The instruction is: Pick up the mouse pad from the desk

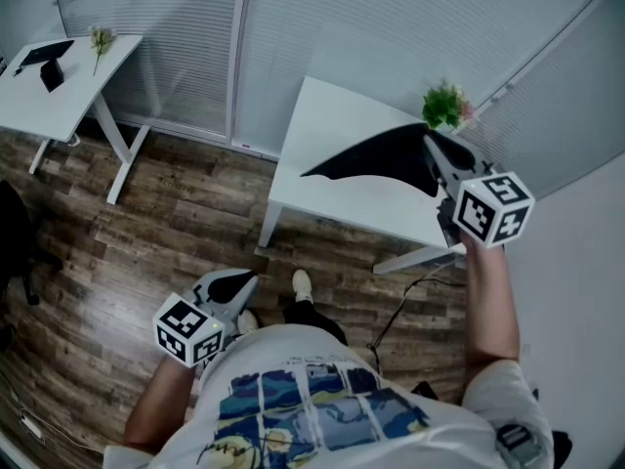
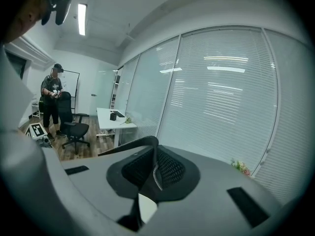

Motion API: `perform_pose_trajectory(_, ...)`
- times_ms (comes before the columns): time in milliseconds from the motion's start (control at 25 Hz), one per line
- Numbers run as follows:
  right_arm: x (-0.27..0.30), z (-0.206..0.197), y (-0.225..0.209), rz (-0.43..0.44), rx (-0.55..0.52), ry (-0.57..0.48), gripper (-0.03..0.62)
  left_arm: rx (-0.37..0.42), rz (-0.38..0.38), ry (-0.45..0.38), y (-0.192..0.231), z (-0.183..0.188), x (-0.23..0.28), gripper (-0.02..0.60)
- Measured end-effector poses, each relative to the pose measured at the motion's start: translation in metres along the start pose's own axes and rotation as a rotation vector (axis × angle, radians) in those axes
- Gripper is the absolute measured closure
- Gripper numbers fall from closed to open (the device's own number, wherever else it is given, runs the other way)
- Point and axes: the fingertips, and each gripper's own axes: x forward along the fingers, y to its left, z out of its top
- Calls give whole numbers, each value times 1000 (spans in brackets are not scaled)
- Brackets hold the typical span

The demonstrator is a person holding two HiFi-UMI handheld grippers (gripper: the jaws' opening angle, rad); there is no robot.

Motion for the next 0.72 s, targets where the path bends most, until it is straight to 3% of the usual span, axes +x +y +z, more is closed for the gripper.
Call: perform_pose_trajectory(720,-16,-12,-2,-4,-2,2,571,6,-8,10,-13,-5,7,580)
